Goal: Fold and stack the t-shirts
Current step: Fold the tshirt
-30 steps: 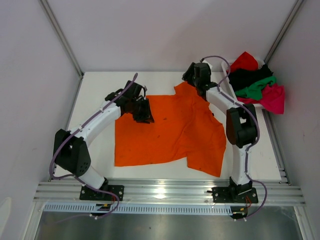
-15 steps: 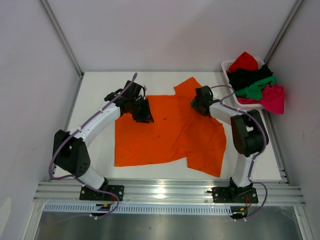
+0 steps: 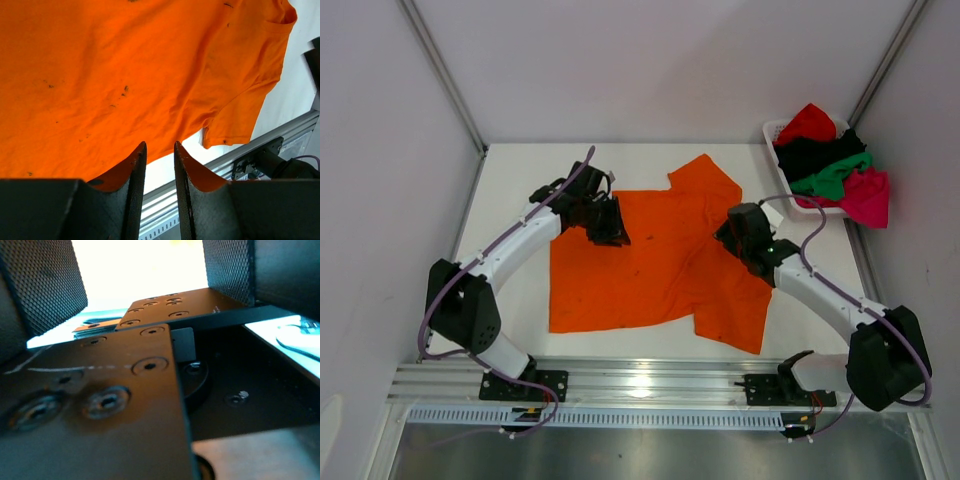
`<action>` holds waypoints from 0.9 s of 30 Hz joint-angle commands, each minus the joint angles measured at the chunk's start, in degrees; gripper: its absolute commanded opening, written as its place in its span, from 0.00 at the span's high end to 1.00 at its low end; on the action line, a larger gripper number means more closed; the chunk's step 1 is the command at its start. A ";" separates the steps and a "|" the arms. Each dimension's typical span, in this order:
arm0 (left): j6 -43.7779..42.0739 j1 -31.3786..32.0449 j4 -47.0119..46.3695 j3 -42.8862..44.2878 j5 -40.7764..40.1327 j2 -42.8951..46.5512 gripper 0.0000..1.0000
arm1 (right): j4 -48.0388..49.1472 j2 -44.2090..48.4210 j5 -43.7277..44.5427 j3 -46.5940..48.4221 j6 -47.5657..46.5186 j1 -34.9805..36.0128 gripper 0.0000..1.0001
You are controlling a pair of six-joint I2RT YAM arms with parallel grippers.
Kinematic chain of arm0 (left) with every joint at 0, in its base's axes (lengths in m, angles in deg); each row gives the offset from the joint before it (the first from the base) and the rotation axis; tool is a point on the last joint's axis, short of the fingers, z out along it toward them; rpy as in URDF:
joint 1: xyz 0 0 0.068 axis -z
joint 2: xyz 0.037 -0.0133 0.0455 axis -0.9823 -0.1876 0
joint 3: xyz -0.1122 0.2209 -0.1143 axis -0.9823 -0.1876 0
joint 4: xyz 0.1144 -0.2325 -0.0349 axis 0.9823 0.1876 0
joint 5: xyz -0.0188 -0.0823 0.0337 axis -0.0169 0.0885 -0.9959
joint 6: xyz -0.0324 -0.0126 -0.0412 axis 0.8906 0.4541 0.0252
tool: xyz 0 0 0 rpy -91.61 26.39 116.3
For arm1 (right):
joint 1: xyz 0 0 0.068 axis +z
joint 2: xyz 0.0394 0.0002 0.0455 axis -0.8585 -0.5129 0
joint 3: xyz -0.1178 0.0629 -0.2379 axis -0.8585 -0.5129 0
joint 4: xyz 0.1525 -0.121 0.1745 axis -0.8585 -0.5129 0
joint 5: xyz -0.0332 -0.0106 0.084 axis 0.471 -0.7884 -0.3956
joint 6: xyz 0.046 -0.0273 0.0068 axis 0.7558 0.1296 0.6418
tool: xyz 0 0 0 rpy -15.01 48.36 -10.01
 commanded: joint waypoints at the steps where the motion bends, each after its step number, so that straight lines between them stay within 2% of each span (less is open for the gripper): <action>1: 0.41 -0.16 -1.63 -0.03 1.39 1.91 0.68 | -4.73 1.90 2.07 -4.30 4.38 1.41 0.38; 15: 0.14 -0.16 -0.49 0.41 1.39 3.58 0.68 | -4.47 -0.73 -0.56 -10.82 9.21 5.54 0.38; 27: 0.49 -0.16 -0.31 0.76 2.01 5.24 0.68 | -9.21 -2.58 -3.02 -12.66 14.57 7.12 0.38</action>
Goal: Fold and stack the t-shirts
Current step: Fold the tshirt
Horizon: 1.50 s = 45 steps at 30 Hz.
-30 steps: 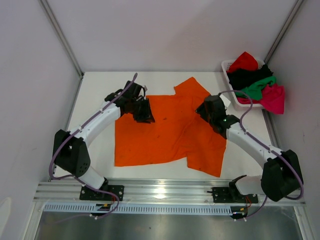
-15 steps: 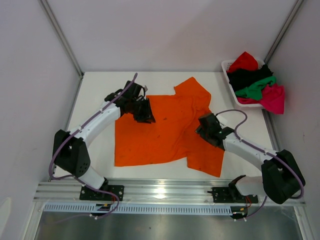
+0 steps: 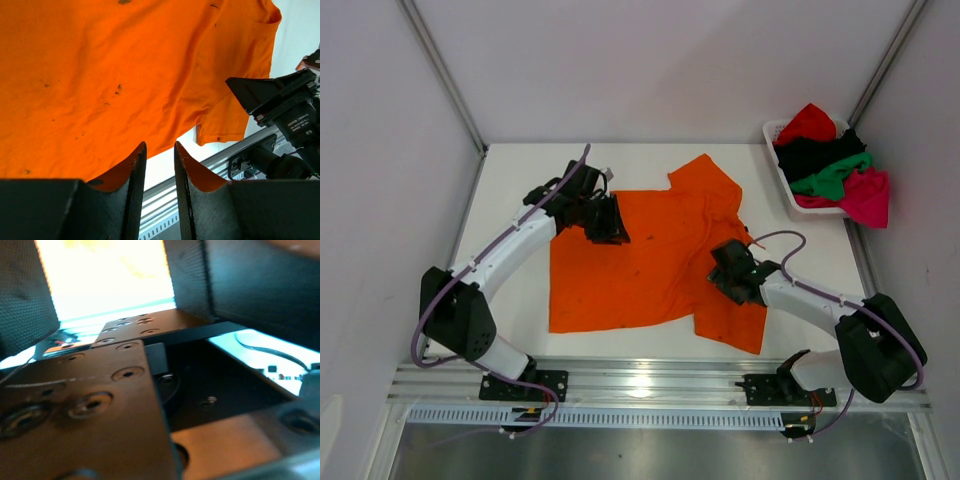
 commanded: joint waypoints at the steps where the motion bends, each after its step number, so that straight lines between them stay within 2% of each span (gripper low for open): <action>1: 0.32 -0.16 -0.40 0.85 1.20 2.76 0.68 | -3.27 -0.39 -1.32 -1.67 3.95 0.41 0.38; 9: 0.05 -0.16 0.48 1.20 0.67 3.63 0.68 | -6.70 1.45 -3.43 -5.36 7.91 0.68 0.39; 23: -0.12 -0.16 0.74 0.76 0.67 4.95 0.68 | -13.02 12.87 -2.91 -10.90 13.45 1.47 0.39; 29: -0.12 -0.16 0.48 0.41 0.76 5.04 0.68 | -12.86 14.81 -0.62 -10.90 12.58 1.99 0.39; 31: -0.21 -0.16 0.22 0.15 0.76 4.95 0.68 | -10.93 15.77 0.69 -10.90 9.16 2.78 0.39; 35: -0.03 -0.16 -0.66 -0.90 0.85 4.52 0.67 | 2.77 20.78 9.19 -12.65 -1.20 7.35 0.38; 38: 0.05 -0.16 -1.10 -1.26 1.11 3.81 0.67 | 10.42 22.55 11.85 -12.40 -9.38 7.53 0.37; 42: 0.14 -0.16 -1.37 -1.43 1.29 2.93 0.67 | 15.44 19.57 15.19 -8.98 -16.24 7.45 0.37; 45: 0.49 -0.16 -1.80 -1.52 1.29 2.49 0.67 | 21.15 14.04 15.73 -4.60 -22.66 6.49 0.36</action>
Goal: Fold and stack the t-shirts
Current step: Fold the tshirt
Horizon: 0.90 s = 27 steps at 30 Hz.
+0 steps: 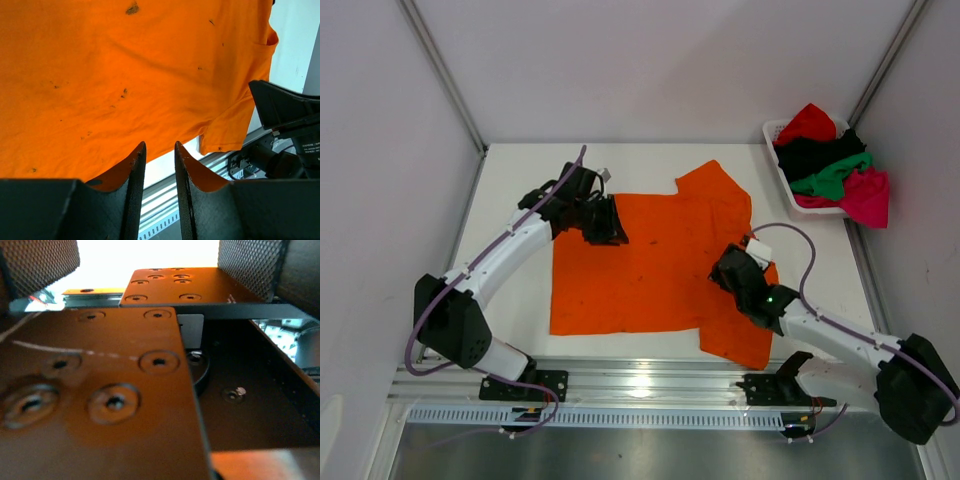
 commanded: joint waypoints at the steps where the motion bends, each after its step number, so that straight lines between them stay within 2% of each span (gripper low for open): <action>1: 0.49 -0.16 -1.81 -0.04 1.38 -0.17 0.67 | 11.30 -7.62 3.99 7.44 -10.84 -1.39 0.36; 6: 0.93 -0.16 -1.90 0.05 1.47 -0.35 0.67 | 15.62 -21.52 -0.30 18.95 -13.22 -8.41 0.34; 7: 0.85 -0.16 -1.90 -0.04 1.38 -0.18 0.67 | 15.36 -23.90 -1.36 23.93 -13.23 -10.43 0.33; 9: 0.76 -0.16 -1.63 -0.21 0.85 0.09 0.67 | 14.66 -30.67 -1.55 29.23 -14.71 -11.85 0.25; 14: 0.41 -0.16 -1.02 -0.74 -0.56 0.44 0.67 | 10.88 -41.31 -1.37 46.87 -17.09 -15.79 0.20; 17: 0.84 -0.16 -1.28 -0.74 -0.47 0.09 0.67 | 4.39 -48.51 -0.50 54.89 -16.48 -17.56 0.19; 19: 1.11 -0.16 -1.45 -1.00 -0.21 0.00 0.67 | -2.61 -55.54 1.00 65.16 -15.51 -19.23 0.17; 20: 1.28 -0.16 -1.72 -1.18 -0.12 0.09 0.67 | -6.23 -58.35 1.35 73.99 -13.25 -20.54 0.14; 22: 1.37 -0.16 -1.72 -1.53 -0.55 0.18 0.67 | -17.09 -65.80 2.32 82.65 -10.25 -21.60 0.12; 24: 1.37 -0.16 -1.20 -1.71 -3.43 0.53 0.67 | -21.71 -68.65 2.32 89.16 -6.56 -23.00 0.09; 25: 1.46 -0.16 -1.54 -1.79 -4.85 0.88 0.64 | -22.25 -69.09 1.36 88.85 -6.02 -23.36 0.07; 26: 2.07 -0.16 -2.24 -1.97 -6.43 1.40 0.55 | -21.48 -68.57 0.83 87.54 -4.80 -23.80 0.06; 27: 2.68 -0.24 -5.29 -3.88 -9.32 3.23 0.37 | -18.08 -67.52 0.22 82.83 -4.70 -24.07 0.02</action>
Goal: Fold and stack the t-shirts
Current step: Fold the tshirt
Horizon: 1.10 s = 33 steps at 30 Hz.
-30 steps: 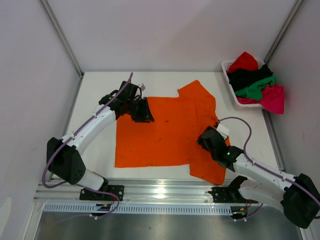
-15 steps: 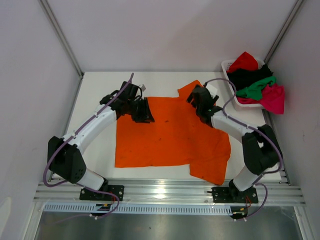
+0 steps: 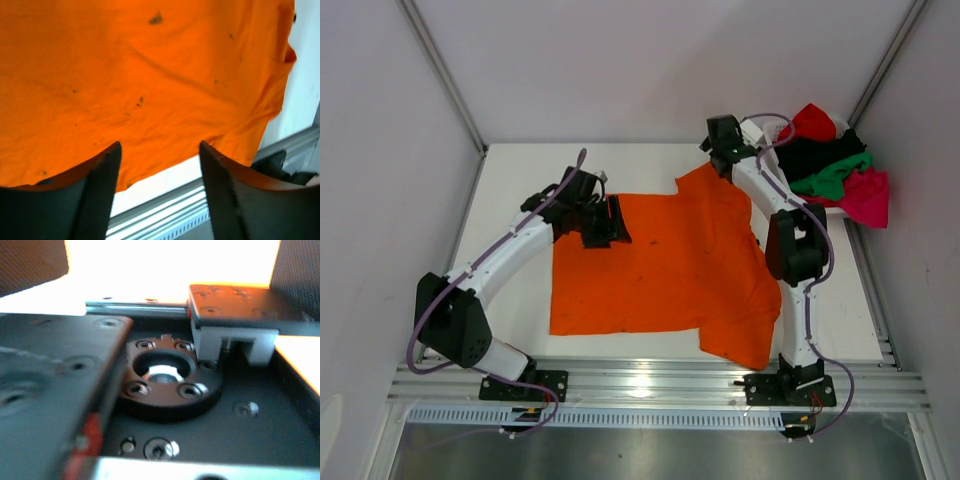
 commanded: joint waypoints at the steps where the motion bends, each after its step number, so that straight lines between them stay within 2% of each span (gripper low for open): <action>1: 2.60 -0.29 -6.43 -2.92 -7.40 4.89 0.30 | -4.04 1.74 -1.33 -5.40 3.70 -1.10 0.01; 4: 4.45 -1.16 -13.89 -6.34 -6.53 8.40 0.20 | 4.82 6.76 -4.59 -15.06 -0.78 -1.01 0.01; 6: 4.72 -1.87 -15.58 -6.35 -5.74 8.76 0.20 | 6.61 8.35 -5.73 -16.94 -2.45 -1.01 0.01; 11: 4.01 -3.36 -19.01 -7.14 -0.39 8.41 0.21 | 9.08 8.44 -9.51 -17.48 -4.66 -1.62 0.00; 18: 4.63 -5.56 -25.86 -13.63 4.46 11.57 0.20 | 13.81 7.20 -13.03 -18.78 -5.10 -1.71 0.01; 21: 4.63 -6.00 -26.66 -14.61 5.25 12.02 0.21 | 16.37 6.68 -18.13 -18.97 -6.15 -2.50 0.07; 25: 4.80 -6.00 -26.66 -14.61 7.00 11.40 0.23 | 16.64 3.88 -19.46 -13.55 -6.07 -3.46 0.11; 33: 5.15 -6.00 -26.66 -16.81 7.10 12.28 0.24 | -0.56 -11.57 -15.76 11.68 0.78 -4.87 0.14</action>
